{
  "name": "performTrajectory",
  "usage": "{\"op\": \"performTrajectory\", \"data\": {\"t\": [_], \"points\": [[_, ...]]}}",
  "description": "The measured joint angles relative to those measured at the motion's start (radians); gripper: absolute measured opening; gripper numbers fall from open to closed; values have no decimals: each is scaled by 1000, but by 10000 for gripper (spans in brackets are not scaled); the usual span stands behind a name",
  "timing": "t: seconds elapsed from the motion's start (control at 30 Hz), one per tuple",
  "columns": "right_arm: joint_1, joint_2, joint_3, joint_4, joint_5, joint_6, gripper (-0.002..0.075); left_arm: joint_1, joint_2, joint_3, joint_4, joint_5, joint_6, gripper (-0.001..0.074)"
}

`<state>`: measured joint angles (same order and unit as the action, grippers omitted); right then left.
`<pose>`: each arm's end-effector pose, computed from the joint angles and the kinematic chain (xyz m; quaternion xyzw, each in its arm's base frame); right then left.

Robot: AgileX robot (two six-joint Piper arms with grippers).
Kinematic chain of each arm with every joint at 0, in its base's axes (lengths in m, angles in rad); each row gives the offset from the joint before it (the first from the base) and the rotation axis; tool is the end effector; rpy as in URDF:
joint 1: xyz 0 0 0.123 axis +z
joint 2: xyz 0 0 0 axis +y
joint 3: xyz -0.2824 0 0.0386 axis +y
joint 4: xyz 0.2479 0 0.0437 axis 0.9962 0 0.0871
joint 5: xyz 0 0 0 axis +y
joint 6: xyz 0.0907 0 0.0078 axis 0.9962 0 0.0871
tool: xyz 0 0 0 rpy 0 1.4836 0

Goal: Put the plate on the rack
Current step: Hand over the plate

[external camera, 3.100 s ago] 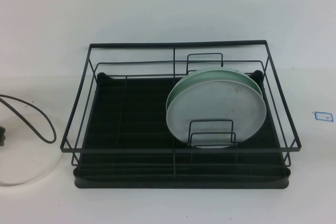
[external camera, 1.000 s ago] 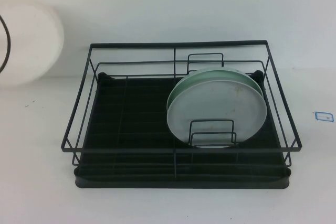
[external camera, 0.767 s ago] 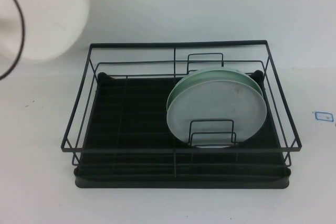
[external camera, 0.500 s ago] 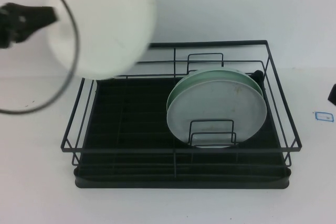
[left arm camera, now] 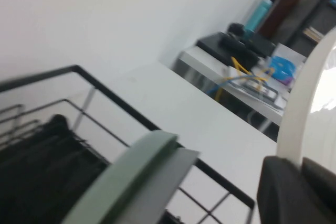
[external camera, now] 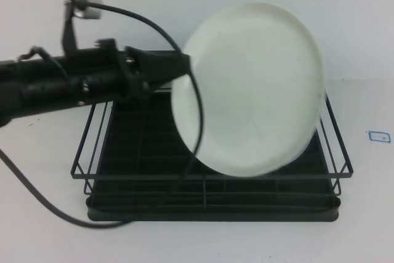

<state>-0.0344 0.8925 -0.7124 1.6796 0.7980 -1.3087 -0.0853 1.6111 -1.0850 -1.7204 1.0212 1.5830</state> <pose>0.1706 0.0591 0.3669 -0.1234 0.6917 0.3906 0.5948 0.3264 -0.1050 0.3072 0.2409 0.7039 -0.4642 0.4807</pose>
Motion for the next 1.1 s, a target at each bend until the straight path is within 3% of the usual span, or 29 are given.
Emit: {"op": "performTrajectory", "data": {"t": [0.3,0.53,0.67,0.87,1.1], "points": [[22,164,-34,4,114,99,683,-158,0,0,0,-108,30,4],[90,257,-36,4,127,76,672,-174,0,0,-3,-132,38,4],[142,303,-36,4,127,47,554,-174,0,0,-3,-148,48,4],[160,360,-36,4,81,27,227,-173,-2,-20,0,-182,64,10],[158,364,-42,53,63,-90,200,-171,-2,-114,16,-189,67,13]]}}
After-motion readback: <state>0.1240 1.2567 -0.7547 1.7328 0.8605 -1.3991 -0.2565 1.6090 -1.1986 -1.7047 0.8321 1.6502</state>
